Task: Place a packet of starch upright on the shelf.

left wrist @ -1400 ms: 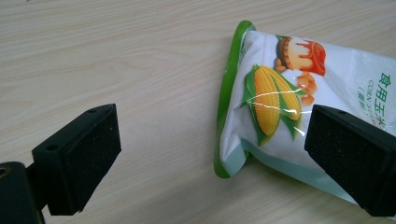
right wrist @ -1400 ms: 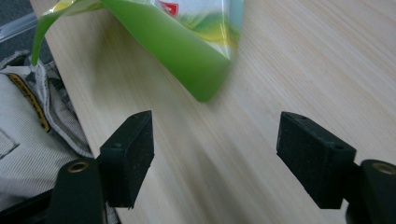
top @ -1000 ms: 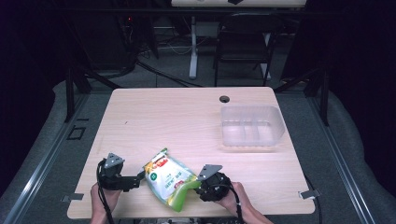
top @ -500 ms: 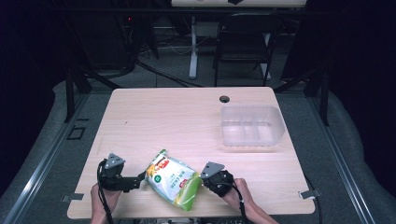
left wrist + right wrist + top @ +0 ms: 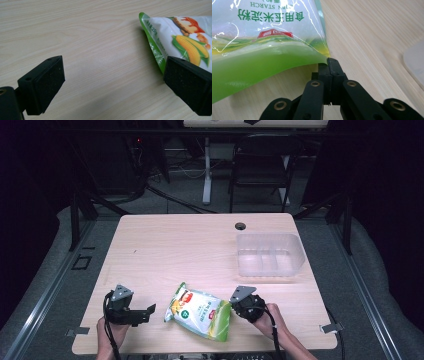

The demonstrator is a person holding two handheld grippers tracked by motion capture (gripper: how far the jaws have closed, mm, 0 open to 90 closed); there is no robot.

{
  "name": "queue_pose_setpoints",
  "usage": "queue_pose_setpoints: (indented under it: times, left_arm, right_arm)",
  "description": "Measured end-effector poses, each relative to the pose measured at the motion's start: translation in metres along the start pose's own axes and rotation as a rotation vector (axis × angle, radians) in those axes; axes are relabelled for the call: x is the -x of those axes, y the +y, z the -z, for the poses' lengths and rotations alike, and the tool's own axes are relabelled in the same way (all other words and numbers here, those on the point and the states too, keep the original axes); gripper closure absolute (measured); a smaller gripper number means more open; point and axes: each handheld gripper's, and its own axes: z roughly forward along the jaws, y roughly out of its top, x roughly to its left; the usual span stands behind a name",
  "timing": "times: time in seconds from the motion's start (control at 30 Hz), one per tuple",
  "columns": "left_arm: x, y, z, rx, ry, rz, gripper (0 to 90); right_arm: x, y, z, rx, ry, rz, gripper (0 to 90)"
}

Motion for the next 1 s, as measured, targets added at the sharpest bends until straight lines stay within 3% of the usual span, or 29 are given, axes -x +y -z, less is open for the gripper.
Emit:
queue_pose_setpoints:
  times: [0.43,0.57,0.6,0.63,0.67,0.7,0.77,0.83,0.9,0.93,0.97,1.0]
  left_arm:
    - [0.001,0.000,0.000,-0.007,-0.002,-0.012,3.9]
    - [0.001,0.001,0.000,-0.006,-0.001,-0.017,3.9]
    - [0.001,0.001,0.000,-0.006,0.000,-0.018,3.9]
    - [0.001,0.001,0.001,-0.007,0.000,-0.017,3.9]
    - [0.002,0.000,0.000,-0.006,-0.001,-0.015,3.9]
    - [0.002,0.001,0.001,-0.007,0.001,-0.018,3.9]
    - [0.002,0.001,0.001,-0.006,0.002,-0.015,3.9]
    - [0.002,0.001,0.001,-0.006,0.006,-0.016,3.9]
    - [0.002,0.000,0.001,-0.007,0.006,-0.013,3.9]
    - [0.002,0.001,0.001,-0.008,0.007,-0.017,3.9]
    - [0.002,0.001,0.001,-0.009,0.007,-0.018,3.9]
    - [0.002,0.001,0.001,-0.010,0.008,-0.017,3.9]
  right_arm:
    - [0.027,-0.004,-0.003,-0.036,-0.010,-0.043,89.4]
    - [0.033,-0.008,-0.002,-0.060,0.017,-0.083,78.1]
    - [0.035,-0.009,0.002,-0.066,0.028,-0.121,70.7]
    - [0.035,-0.009,0.002,-0.066,0.028,-0.121,70.7]
    - [0.037,-0.009,0.009,-0.071,0.034,-0.155,61.8]
    - [0.037,-0.009,0.009,-0.071,0.034,-0.155,61.8]
    - [0.038,-0.011,0.021,-0.072,0.038,-0.234,48.9]
    - [0.038,-0.013,0.025,-0.071,0.050,-0.261,45.3]
    - [0.039,-0.020,0.035,-0.058,0.117,-0.346,36.9]
    - [0.039,-0.020,0.035,-0.058,0.117,-0.346,36.9]
    - [0.039,-0.022,0.040,-0.058,0.161,-0.387,33.8]
    - [0.038,-0.024,0.042,-0.059,0.183,-0.395,32.6]
